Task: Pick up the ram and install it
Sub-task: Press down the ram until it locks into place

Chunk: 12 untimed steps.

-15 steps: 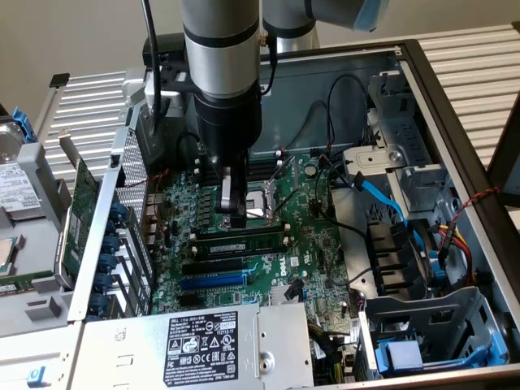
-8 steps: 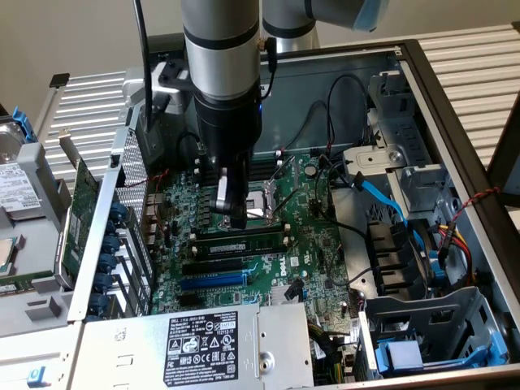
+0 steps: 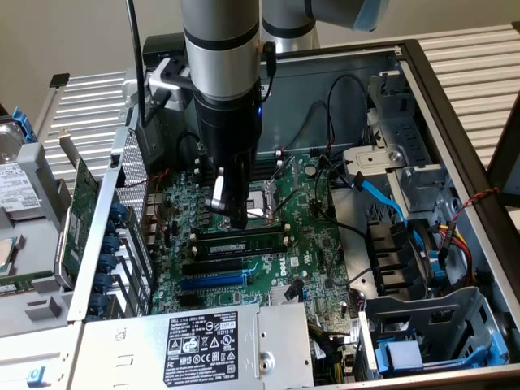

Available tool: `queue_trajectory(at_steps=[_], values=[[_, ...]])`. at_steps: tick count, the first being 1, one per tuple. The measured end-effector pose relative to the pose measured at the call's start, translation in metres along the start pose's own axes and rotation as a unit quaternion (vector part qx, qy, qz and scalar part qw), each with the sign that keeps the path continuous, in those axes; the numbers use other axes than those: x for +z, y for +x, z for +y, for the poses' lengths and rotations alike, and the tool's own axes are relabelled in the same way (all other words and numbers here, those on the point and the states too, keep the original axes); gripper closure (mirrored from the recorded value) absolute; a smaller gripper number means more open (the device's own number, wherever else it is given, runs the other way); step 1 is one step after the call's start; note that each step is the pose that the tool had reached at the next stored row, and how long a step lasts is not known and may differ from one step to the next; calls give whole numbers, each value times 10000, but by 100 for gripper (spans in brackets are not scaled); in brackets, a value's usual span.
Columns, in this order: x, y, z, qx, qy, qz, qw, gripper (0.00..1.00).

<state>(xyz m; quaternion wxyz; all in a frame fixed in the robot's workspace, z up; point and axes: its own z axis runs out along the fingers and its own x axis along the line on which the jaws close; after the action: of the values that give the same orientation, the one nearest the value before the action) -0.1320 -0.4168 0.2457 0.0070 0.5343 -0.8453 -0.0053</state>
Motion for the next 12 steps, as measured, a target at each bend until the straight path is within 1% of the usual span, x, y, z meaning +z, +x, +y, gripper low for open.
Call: queue_trajectory(at_steps=[6,10,12], values=[[4,0,0,316,22,44,9995,89],[5,1,0,526,39,80,9986,89],[4,1,0,637,42,88,9979,89]])
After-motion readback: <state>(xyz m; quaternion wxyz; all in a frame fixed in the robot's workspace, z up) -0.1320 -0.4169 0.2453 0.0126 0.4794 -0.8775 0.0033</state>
